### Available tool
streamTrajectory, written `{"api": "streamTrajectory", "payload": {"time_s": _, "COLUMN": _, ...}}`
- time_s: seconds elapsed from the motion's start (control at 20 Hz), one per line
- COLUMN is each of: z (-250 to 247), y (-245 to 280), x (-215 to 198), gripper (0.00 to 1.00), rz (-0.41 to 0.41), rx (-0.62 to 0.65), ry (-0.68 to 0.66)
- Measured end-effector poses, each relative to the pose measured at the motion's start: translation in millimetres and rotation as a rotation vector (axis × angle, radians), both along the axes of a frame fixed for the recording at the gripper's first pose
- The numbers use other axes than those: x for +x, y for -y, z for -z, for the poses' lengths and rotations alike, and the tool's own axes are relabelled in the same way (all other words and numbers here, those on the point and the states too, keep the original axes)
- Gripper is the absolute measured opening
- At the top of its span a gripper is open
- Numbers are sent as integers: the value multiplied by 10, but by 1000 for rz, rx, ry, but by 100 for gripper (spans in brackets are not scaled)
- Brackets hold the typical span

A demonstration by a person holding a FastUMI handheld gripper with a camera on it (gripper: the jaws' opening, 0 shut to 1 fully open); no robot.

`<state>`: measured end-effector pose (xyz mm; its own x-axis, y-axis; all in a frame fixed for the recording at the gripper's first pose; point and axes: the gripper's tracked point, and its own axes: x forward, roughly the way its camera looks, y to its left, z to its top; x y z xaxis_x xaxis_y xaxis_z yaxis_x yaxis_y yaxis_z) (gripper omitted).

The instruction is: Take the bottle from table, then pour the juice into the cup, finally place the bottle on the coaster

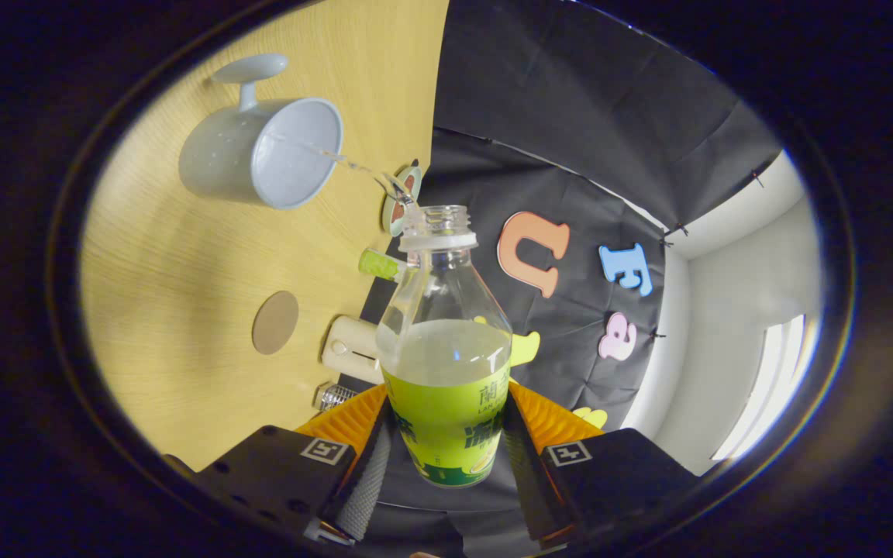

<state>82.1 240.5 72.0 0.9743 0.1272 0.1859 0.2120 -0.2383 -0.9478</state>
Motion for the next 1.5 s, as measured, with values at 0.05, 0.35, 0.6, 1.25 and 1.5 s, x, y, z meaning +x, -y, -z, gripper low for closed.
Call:
{"api": "streamTrajectory", "payload": {"time_s": 0.05, "z": -16, "y": -1, "x": -12, "gripper": 78, "rz": -3, "rx": -4, "ry": 4}}
{"api": "streamTrajectory", "payload": {"time_s": 0.35, "z": -73, "y": -10, "x": -6, "gripper": 78, "rz": -4, "rx": -28, "ry": 22}}
{"api": "streamTrajectory", "payload": {"time_s": 0.6, "z": -186, "y": -1, "x": -8, "gripper": 78, "rz": 0, "rx": -50, "ry": 42}}
{"api": "streamTrajectory", "payload": {"time_s": 1.25, "z": -295, "y": -35, "x": -77, "gripper": 78, "rz": -7, "rx": -131, "ry": 88}}
{"api": "streamTrajectory", "payload": {"time_s": 1.5, "z": -349, "y": -146, "x": -87, "gripper": 78, "rz": -22, "rx": -180, "ry": 128}}
